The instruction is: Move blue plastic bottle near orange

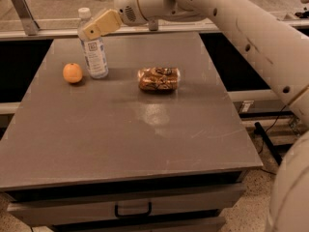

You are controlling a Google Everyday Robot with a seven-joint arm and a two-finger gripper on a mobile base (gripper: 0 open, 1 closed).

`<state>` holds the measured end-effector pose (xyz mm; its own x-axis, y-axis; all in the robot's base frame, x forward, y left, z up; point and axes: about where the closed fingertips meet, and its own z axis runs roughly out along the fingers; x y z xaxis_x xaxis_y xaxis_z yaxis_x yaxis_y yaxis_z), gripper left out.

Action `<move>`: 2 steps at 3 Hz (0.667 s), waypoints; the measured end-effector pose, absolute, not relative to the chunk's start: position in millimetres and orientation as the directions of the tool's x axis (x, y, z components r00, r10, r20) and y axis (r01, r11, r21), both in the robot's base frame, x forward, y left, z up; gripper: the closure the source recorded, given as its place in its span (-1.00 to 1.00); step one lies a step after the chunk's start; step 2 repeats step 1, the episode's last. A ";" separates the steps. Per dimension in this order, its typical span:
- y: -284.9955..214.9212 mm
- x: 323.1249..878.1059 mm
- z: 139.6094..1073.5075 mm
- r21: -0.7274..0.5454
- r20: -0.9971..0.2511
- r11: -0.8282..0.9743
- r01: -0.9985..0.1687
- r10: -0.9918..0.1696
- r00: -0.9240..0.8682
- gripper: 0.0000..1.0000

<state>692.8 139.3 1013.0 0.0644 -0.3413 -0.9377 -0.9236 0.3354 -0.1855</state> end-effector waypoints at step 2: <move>138.7 692.3 1014.3 -0.187 -0.938 0.336 -0.923 -0.341 0.066 -1.00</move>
Offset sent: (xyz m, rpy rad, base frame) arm 0.0000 0.0000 0.0000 0.0000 0.0000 0.0000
